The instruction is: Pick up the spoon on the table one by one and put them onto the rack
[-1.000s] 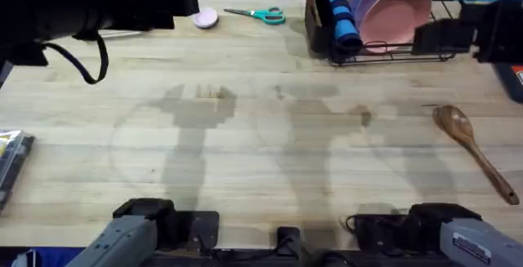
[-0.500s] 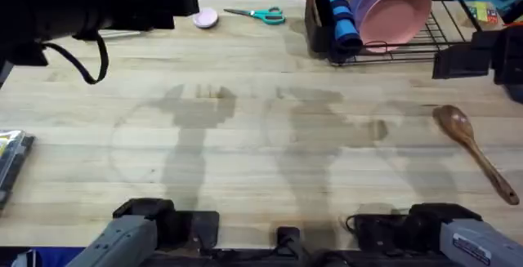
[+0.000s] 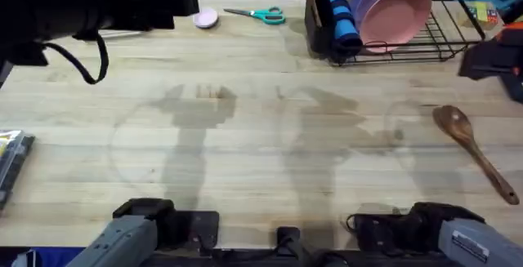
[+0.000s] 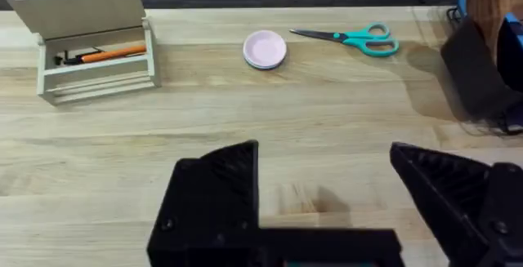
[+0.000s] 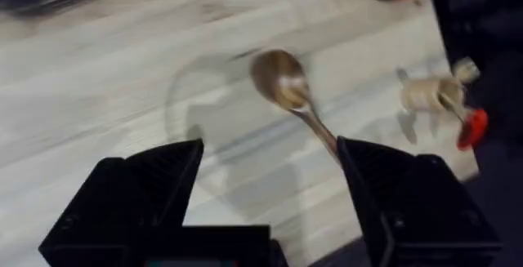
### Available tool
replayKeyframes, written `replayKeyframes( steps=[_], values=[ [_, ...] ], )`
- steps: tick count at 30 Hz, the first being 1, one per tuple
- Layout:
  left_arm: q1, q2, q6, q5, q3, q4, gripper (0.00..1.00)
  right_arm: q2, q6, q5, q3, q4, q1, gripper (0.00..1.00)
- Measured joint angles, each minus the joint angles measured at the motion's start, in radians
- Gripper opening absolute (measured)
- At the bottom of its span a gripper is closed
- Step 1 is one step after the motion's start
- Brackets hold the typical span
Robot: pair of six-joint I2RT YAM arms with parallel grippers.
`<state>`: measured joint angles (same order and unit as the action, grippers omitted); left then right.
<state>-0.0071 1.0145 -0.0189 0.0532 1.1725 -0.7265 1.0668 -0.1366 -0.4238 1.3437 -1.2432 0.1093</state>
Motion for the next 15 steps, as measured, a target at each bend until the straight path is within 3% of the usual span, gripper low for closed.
replayKeyframes(
  steps=[10,15],
  values=[
    [0.000,0.000,0.000,0.000,0.000,0.000,0.993,0.000,-0.017,-0.015,0.000,-0.014,0.335,0.992],
    [0.000,0.000,0.000,0.000,0.000,0.000,0.993,0.000,-0.017,-0.018,0.000,-0.015,0.451,0.992]
  ],
)
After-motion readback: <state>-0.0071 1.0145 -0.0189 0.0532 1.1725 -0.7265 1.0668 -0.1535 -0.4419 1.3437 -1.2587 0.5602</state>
